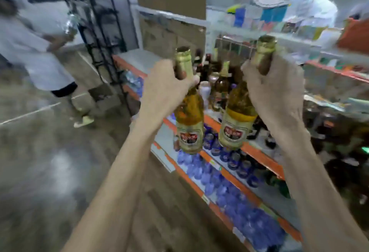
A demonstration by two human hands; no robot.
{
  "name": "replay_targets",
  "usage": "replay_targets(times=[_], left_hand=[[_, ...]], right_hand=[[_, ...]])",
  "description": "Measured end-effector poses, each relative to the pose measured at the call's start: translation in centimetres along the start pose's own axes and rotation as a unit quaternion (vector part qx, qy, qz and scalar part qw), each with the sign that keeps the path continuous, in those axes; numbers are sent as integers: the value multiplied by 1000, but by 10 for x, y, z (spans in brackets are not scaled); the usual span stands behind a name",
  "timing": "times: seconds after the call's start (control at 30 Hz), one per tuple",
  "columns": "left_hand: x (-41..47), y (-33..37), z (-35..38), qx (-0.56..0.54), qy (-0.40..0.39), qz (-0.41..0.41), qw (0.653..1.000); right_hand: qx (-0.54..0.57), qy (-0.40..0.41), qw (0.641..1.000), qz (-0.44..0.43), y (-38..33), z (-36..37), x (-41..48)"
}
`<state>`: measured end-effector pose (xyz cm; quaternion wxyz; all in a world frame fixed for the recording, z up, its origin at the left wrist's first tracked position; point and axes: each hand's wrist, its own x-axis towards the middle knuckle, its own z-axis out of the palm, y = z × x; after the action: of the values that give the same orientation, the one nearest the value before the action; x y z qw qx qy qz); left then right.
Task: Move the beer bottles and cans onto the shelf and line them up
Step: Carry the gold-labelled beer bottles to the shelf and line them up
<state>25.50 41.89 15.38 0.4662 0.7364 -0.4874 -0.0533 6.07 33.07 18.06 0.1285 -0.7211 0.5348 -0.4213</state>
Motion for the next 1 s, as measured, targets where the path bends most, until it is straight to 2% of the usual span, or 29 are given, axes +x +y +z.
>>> replay_targets(times=[0.1, 0.17, 0.3, 0.4, 0.57, 0.77, 1.0], left_hand=[[-44, -62, -46, 69, 27, -65, 995], [-67, -100, -76, 95, 38, -99, 990], [-113, -172, -125, 107, 53, -166, 979], [-143, -221, -154, 109, 50, -206, 971], [-172, -281, -177, 99, 66, -240, 963], [-139, -344, -187, 82, 39, -286, 954], [-26, -402, -214, 74, 44, -262, 961]], right_hand=[[28, -38, 996, -73, -50, 62, -72], [44, -130, 989, -54, -69, 100, -113], [63, -192, 977, -73, -100, 160, -170], [69, -258, 963, -45, -121, 194, -219], [64, -303, 950, -45, -140, 244, -272], [50, -311, 949, -27, -172, 309, -271], [73, -293, 953, -34, -232, 409, -196]])
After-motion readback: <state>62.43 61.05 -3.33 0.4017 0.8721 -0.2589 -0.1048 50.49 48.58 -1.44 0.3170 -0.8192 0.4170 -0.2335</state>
